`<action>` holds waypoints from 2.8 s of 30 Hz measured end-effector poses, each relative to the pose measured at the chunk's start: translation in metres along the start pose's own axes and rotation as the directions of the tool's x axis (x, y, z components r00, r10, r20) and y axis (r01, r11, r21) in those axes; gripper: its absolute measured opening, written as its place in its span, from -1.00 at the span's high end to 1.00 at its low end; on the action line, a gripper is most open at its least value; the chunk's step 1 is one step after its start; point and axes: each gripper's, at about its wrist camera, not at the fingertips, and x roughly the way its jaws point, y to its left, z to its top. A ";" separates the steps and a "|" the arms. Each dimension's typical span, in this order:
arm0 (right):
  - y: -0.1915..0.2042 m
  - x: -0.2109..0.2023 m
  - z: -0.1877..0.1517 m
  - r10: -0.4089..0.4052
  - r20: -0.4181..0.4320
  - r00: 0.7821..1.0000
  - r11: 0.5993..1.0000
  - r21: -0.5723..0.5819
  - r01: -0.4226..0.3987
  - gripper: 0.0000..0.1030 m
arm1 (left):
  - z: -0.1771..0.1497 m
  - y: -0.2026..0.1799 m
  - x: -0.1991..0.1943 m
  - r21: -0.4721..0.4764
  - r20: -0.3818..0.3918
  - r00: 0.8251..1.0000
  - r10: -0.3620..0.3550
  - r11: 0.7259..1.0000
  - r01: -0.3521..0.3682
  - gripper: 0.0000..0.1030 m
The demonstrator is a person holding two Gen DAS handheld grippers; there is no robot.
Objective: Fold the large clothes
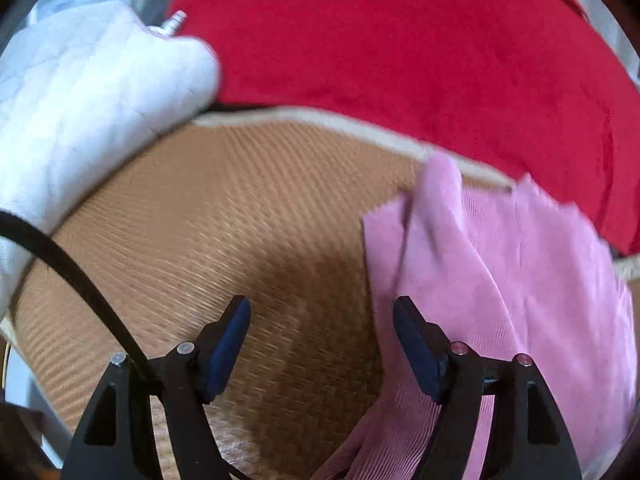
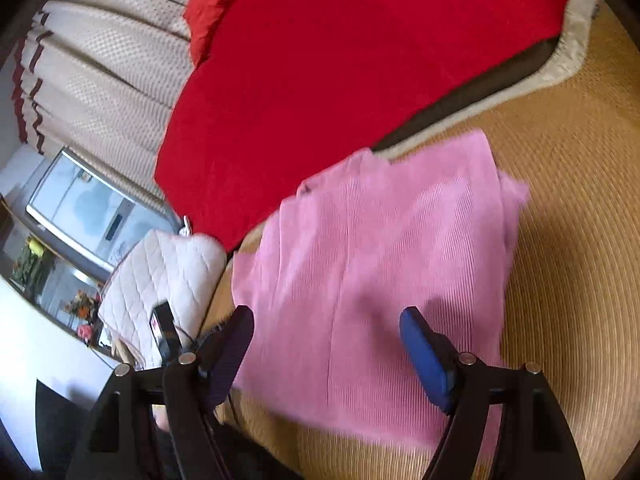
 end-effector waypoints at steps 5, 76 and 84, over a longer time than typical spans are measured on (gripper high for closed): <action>0.002 -0.007 -0.029 0.030 0.019 0.999 0.999 -0.018 -0.030 -0.53 | 0.025 -0.021 -0.035 0.034 0.090 0.989 -0.114 0.993 0.111 -0.47; 0.011 -0.006 -0.098 0.109 -0.024 0.994 0.993 0.043 -0.108 -0.57 | -0.002 -0.002 -0.016 0.015 0.075 0.997 0.007 1.000 -0.008 -0.62; 0.013 -0.011 -0.107 0.083 -0.018 0.996 0.996 0.014 -0.083 -0.57 | -0.044 -0.007 -0.058 0.070 0.098 0.994 -0.039 0.997 0.032 -0.62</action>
